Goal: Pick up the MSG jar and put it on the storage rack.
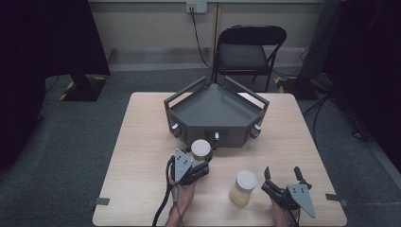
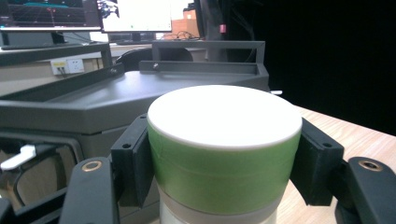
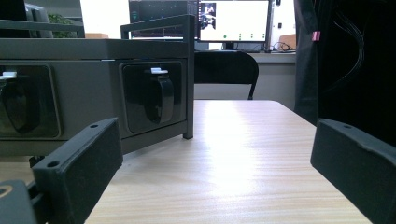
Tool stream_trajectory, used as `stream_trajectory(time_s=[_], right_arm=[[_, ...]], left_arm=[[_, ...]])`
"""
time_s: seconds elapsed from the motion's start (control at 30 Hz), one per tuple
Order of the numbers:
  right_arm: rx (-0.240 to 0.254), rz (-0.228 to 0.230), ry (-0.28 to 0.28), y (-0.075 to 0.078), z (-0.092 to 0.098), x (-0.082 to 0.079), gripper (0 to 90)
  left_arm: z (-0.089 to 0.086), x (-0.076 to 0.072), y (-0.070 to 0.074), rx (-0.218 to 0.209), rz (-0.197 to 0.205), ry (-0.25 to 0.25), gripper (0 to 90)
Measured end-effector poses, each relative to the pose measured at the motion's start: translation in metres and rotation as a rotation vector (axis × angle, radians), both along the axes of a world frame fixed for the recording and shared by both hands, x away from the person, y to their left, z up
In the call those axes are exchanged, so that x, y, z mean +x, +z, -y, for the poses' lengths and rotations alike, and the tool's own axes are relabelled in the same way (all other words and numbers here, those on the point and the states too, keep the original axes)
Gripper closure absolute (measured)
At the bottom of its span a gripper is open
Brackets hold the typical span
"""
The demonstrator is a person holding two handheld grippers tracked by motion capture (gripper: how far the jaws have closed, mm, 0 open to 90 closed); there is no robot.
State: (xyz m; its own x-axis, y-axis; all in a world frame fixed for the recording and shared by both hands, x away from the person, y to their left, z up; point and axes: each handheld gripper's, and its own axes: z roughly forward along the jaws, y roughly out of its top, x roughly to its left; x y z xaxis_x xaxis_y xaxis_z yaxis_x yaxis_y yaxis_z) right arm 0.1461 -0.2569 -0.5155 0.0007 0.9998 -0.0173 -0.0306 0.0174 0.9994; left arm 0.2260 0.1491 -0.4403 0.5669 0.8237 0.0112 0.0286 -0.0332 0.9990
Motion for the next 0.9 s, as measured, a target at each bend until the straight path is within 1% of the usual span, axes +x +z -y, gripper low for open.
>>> stream_trajectory(time_s=[0.03,0.17,0.2,0.23,0.27,0.3,0.33,0.37,0.4,0.53,0.57,0.6,0.63,0.67,0.7,0.73,0.77,0.8,0.83,0.87,0.9], right_arm=[[-0.001,0.000,0.000,0.000,0.000,0.000,0.7],[0.000,0.000,-0.001,0.000,0.000,0.000,0.7],[-0.001,0.000,-0.001,0.000,0.000,0.000,0.7],[-0.001,0.000,-0.001,0.000,0.000,0.000,0.7],[-0.001,0.000,-0.001,0.000,0.000,0.000,0.7],[-0.001,0.000,-0.002,0.000,0.000,0.000,0.7],[-0.001,0.000,-0.002,0.000,0.000,0.000,0.7],[0.000,0.000,-0.002,0.000,0.000,0.000,0.7],[-0.001,0.000,-0.002,0.000,0.000,0.000,0.7],[0.000,0.000,-0.002,0.000,0.000,0.000,0.6],[-0.001,0.000,-0.003,0.000,0.000,0.000,0.7],[-0.001,0.000,-0.003,0.000,-0.001,0.000,0.7],[-0.001,0.000,-0.003,0.000,-0.001,0.000,0.7],[-0.001,0.000,-0.003,0.000,-0.001,0.000,0.7],[-0.001,0.000,-0.003,0.000,-0.001,0.000,0.6],[-0.001,0.000,-0.004,0.000,-0.001,0.000,0.6],[-0.001,0.000,-0.004,0.000,-0.001,0.000,0.6],[-0.001,0.000,-0.004,0.000,-0.001,0.000,0.6],[-0.001,0.000,-0.004,0.000,-0.001,0.000,0.6],[-0.001,0.000,-0.004,0.000,-0.001,0.000,0.6],[-0.001,0.000,-0.004,0.000,-0.001,0.000,0.6]], left_arm=[[-0.002,0.001,0.002,0.001,0.009,-0.012,33.7],[-0.006,0.003,0.007,-0.013,0.005,-0.023,33.7],[-0.006,0.003,0.011,-0.013,0.012,-0.022,33.7],[-0.006,0.003,0.011,-0.013,0.012,-0.022,33.7],[-0.006,0.003,0.015,-0.013,0.027,-0.020,33.7],[-0.008,0.005,0.019,-0.016,0.027,-0.027,33.7],[-0.008,0.005,0.019,-0.016,0.027,-0.027,33.7],[-0.012,0.009,0.024,-0.028,0.028,-0.040,33.7],[-0.013,0.010,0.027,-0.033,0.030,-0.042,33.7],[-0.016,0.018,0.042,-0.036,0.034,-0.039,33.7],[-0.016,0.018,0.042,-0.036,0.034,-0.039,33.7],[-0.016,0.021,0.047,-0.036,0.034,-0.040,33.7],[-0.017,0.027,0.056,-0.042,0.031,-0.044,33.7],[-0.017,0.027,0.056,-0.042,0.031,-0.044,33.7],[-0.017,0.030,0.059,-0.044,0.028,-0.045,33.7],[-0.017,0.035,0.068,-0.038,0.028,-0.047,33.7],[-0.017,0.035,0.068,-0.038,0.028,-0.047,33.7],[-0.017,0.040,0.075,-0.037,0.029,-0.046,33.7],[-0.017,0.042,0.078,-0.044,0.024,-0.048,33.6],[-0.017,0.042,0.078,-0.044,0.024,-0.048,33.6],[-0.018,0.045,0.082,-0.049,0.020,-0.053,33.6]])
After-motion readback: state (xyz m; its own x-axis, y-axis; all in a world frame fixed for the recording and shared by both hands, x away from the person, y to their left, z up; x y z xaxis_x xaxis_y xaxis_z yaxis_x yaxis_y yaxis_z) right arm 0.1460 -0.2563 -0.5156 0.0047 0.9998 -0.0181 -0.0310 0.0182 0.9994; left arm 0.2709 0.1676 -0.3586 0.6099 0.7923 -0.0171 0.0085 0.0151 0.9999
